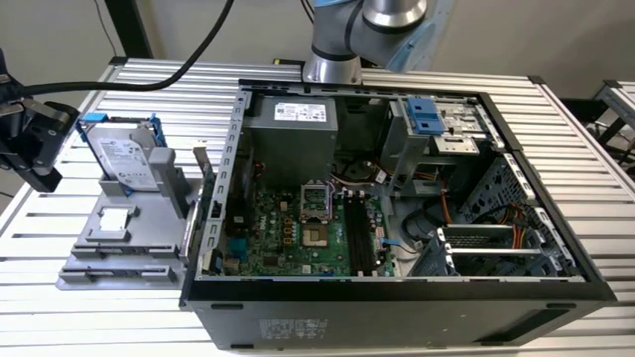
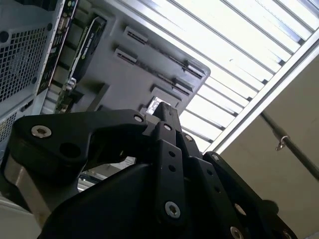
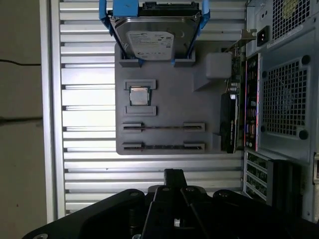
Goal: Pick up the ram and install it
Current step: 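Pick up the ram and move it above insertion slot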
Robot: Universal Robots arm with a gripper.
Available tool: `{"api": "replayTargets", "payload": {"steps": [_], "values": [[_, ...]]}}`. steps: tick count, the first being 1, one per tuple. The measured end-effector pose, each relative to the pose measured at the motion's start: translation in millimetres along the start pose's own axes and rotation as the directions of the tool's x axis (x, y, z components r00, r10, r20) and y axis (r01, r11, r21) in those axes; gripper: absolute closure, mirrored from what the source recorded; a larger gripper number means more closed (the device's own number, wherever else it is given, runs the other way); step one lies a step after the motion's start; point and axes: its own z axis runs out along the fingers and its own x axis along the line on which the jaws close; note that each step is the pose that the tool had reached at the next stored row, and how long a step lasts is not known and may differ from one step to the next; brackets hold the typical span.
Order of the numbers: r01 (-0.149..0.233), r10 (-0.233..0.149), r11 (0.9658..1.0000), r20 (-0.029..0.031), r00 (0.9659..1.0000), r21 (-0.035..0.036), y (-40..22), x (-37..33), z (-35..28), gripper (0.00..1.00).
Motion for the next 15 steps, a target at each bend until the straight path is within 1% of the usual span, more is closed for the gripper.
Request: {"api": "replayTargets", "payload": {"steps": [2,4,6,8,12,15], "values": [[0.002,-0.002,1.0,-0.0002,1.0,0.0,0.0,0.0,0.0,1.0],[0.013,-0.013,0.9999,-0.0006,0.9999,-0.0001,0.0,0.0,0.0,1.0],[0.036,-0.036,0.9994,-0.0016,0.9994,-0.0003,0.0,0.0,0.0,1.0],[0.062,-0.062,0.9981,-0.003,0.9981,0.0,0.0,0.1,-0.1,1.0],[0.116,-0.116,0.9933,-0.0057,0.9933,0.0011,0.0,0.1,-0.3,1.0],[0.161,-0.161,0.987,-0.0079,0.9869,0.0021,0.0,0.1,-0.4,1.0]]}}
